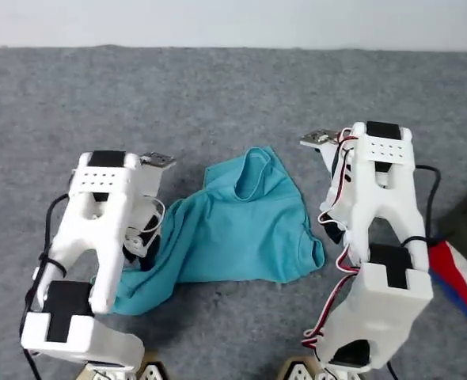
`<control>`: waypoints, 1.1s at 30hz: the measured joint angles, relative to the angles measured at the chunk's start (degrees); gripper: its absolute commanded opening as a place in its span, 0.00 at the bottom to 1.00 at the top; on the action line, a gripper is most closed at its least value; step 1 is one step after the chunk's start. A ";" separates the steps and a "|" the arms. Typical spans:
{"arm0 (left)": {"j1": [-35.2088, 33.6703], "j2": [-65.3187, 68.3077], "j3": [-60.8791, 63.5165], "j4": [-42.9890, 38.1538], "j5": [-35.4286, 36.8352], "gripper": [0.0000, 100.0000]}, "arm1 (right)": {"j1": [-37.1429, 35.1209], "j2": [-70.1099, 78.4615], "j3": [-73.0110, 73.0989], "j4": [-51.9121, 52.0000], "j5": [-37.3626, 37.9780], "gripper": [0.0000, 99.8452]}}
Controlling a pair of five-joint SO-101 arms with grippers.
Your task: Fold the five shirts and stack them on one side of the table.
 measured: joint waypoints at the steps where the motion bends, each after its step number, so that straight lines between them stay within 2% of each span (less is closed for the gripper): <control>1: 0.26 0.00 0.00 -0.62 0.00 0.10 | -0.09 0.00 0.00 0.18 0.00 0.40; 6: 0.18 0.00 0.00 -2.02 0.00 0.15 | -0.09 0.00 0.00 0.53 0.00 0.40; 19: 0.88 0.00 0.44 -8.97 -0.09 0.15 | -0.09 0.00 0.00 0.53 0.00 0.40; 24: 0.88 0.26 6.68 -13.89 -0.18 0.15 | -0.09 0.00 0.00 0.53 0.00 0.40; 29: 0.79 3.69 10.46 -17.49 -0.18 0.01 | -0.09 0.00 0.00 0.53 0.00 0.40; 33: 1.23 5.71 10.90 -18.90 -0.18 0.01 | -0.09 0.00 0.00 0.53 0.00 0.40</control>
